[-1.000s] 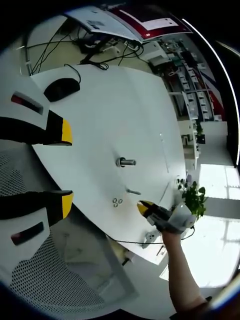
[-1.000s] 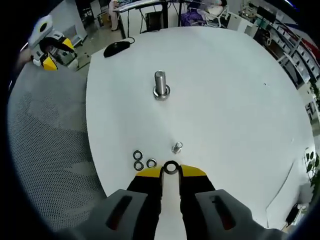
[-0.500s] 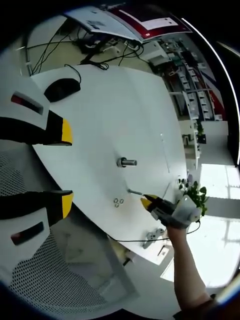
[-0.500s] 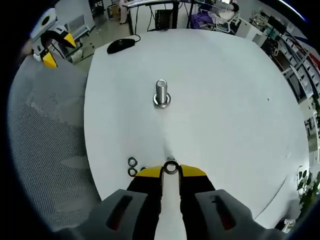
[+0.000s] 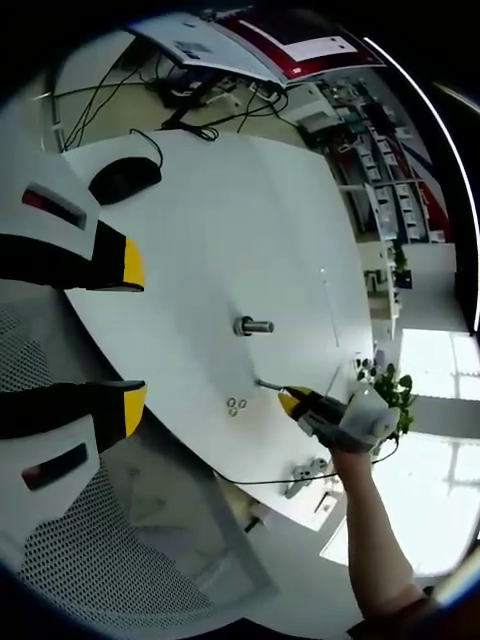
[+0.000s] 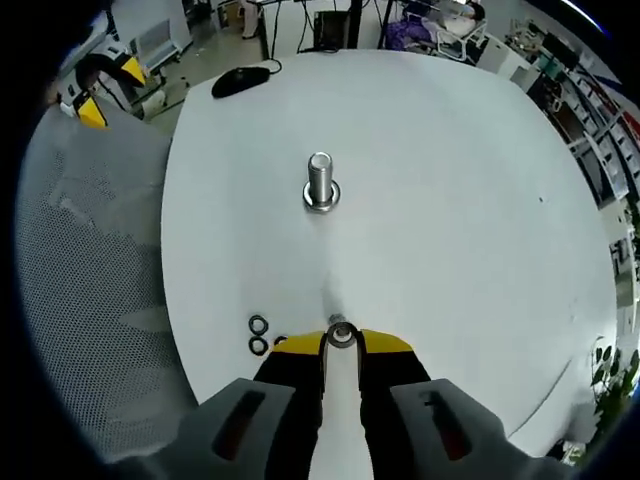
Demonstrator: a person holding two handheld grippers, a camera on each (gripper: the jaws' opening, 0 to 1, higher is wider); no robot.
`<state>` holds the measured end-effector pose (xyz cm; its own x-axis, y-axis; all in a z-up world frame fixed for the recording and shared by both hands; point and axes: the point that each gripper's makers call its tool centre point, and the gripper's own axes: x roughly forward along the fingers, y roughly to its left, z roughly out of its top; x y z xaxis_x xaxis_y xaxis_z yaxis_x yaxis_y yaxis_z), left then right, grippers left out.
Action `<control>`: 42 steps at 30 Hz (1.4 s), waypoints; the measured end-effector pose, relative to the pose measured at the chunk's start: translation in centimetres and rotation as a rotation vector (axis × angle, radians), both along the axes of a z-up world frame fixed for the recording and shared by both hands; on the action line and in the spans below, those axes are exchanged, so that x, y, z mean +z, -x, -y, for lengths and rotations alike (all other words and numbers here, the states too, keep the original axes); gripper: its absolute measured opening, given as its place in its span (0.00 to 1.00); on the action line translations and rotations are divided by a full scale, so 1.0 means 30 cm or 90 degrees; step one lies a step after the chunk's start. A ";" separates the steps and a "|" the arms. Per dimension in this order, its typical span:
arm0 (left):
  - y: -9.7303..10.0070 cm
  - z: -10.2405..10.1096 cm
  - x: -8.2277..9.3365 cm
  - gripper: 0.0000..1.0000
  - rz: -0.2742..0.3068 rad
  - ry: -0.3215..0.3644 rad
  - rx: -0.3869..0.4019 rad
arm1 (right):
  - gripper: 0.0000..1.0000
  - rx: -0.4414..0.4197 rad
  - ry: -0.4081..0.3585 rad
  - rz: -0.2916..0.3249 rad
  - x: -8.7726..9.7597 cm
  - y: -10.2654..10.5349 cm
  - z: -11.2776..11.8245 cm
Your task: Place the washer onto the threaded stud by aligning its center hole with the stud, sliding it down to the base, and recovering from edge contact or off-axis alignment until the washer reaches the visible bottom stop.
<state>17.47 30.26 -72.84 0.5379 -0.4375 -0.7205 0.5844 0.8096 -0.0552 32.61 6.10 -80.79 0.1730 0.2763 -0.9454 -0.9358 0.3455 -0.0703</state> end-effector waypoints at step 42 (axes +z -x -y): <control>0.004 -0.008 -0.009 0.33 -0.008 -0.005 0.004 | 0.15 0.009 0.060 -0.037 -0.183 -0.005 0.016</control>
